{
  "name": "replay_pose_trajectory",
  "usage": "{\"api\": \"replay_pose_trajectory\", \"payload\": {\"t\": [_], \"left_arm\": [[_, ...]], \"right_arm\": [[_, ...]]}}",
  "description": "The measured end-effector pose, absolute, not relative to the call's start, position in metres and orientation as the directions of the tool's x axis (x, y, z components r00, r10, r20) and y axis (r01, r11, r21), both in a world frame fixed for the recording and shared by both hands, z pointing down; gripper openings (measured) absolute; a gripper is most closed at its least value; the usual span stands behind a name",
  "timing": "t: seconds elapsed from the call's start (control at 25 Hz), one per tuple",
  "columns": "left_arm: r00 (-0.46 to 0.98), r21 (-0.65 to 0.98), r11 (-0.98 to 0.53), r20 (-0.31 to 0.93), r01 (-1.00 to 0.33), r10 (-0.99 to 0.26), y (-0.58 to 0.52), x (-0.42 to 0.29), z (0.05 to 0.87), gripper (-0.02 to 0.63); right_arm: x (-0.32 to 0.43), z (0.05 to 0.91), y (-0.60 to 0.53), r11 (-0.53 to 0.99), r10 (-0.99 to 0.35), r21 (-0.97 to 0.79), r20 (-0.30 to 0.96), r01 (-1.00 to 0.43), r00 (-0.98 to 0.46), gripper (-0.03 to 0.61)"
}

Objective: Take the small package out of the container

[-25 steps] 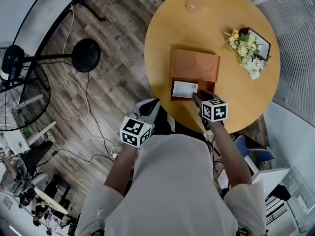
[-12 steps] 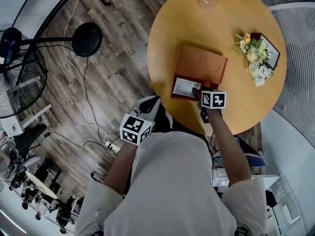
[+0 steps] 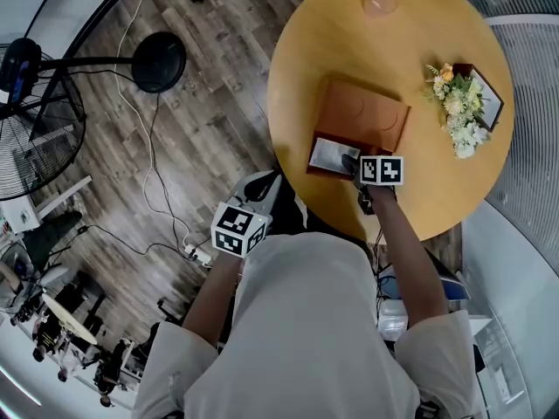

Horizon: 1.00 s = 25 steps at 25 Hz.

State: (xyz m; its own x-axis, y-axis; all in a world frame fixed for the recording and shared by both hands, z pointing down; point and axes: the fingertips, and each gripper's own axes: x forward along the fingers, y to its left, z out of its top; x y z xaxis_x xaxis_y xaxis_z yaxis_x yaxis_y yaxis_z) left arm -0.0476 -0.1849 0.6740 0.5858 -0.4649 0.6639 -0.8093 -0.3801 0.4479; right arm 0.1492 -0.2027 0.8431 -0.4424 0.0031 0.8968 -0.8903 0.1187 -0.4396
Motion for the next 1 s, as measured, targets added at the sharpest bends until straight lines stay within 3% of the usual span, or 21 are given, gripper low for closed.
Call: {"api": "replay_pose_trajectory", "payload": {"t": [0.4, 1.0], "left_arm": [[0.590, 0.441, -0.395, 0.651, -0.806, -0.478, -0.180, -0.048, 0.662, 0.020], [0.603, 0.430, -0.427, 0.625, -0.796, -0.495, -0.164, -0.053, 0.641, 0.020]], "right_arm": [[0.134, 0.823, -0.210, 0.144, -0.082, -0.466, 0.873, -0.873, -0.480, 0.222], [0.105, 0.739, -0.206, 0.326, -0.357, -0.374, 0.802, -0.868, -0.480, 0.222]]}}
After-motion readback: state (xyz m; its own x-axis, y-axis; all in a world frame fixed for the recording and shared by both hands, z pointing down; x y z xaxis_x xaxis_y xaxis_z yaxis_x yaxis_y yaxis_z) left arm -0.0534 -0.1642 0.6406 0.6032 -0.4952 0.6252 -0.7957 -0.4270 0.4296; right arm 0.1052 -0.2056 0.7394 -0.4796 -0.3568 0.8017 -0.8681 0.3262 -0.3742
